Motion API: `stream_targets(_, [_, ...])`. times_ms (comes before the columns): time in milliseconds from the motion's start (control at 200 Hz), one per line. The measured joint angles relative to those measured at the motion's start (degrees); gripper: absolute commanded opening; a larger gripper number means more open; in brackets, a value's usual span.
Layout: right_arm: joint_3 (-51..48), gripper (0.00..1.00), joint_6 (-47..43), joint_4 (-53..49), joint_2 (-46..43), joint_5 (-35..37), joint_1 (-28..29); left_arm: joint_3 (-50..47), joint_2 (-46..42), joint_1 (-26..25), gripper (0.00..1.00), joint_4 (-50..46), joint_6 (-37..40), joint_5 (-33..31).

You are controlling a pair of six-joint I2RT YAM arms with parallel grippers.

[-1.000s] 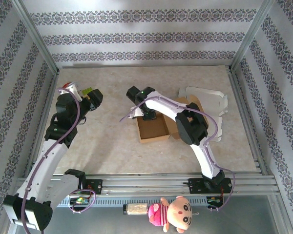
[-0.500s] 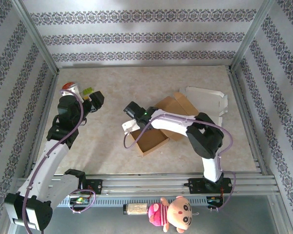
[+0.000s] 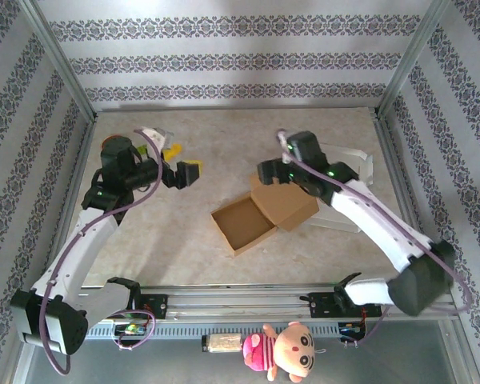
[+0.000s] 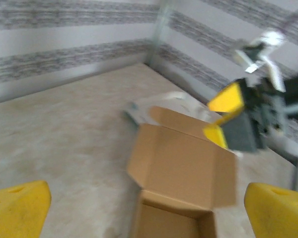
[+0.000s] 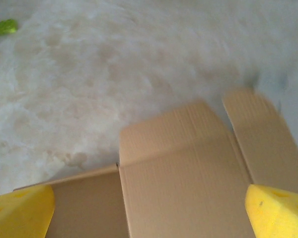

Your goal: Fold the paper box

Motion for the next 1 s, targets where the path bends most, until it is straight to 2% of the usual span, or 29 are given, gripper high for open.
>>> stream_targets(105, [-8.9, 0.98, 14.2, -4.1, -9.9, -0.9, -4.4, 1.5, 0.6, -7.4, 1.00, -5.6, 9.7, 2.2])
stream_targets(225, [-18.0, 0.98, 23.8, -8.2, -21.3, -2.3, -11.0, 3.1, 3.4, -16.9, 1.00, -12.2, 21.9, 2.1])
stream_targets(305, [-23.3, 0.98, 28.0, -8.7, -25.6, -4.8, -15.5, 3.2, 5.5, -20.3, 1.00, -14.5, 27.0, 2.1])
stream_targets(395, [-28.4, 0.95, 31.0, -6.9, -25.4, -8.2, -18.0, 3.2, 7.8, -22.4, 1.00, -15.3, 30.6, 1.9])
stream_targets(545, [-32.3, 0.74, 32.7, -1.7, -19.9, -12.4, -18.9, 3.2, 9.2, -24.5, 1.00, -15.5, 33.5, 0.8])
stream_targets(665, [-32.1, 0.58, 30.0, 2.7, -15.5, -14.3, -19.1, 3.2, 9.2, -24.9, 0.99, -15.6, 34.2, -1.5])
stream_targets(765, [-32.0, 0.32, 26.9, 6.8, -13.0, -15.1, -19.1, 3.3, 9.3, -25.0, 0.99, -15.8, 33.5, -3.8])
stream_targets(885, [-31.0, 0.21, 22.8, 11.3, -10.8, -16.2, -19.0, 5.4, 10.5, -24.9, 0.99, -17.3, 29.7, -7.8])
stream_targets(999, [-26.7, 0.14, 13.7, 13.2, -8.1, -18.4, -18.5, 9.5, 13.0, -22.8, 0.99, -19.6, 21.4, -12.2])
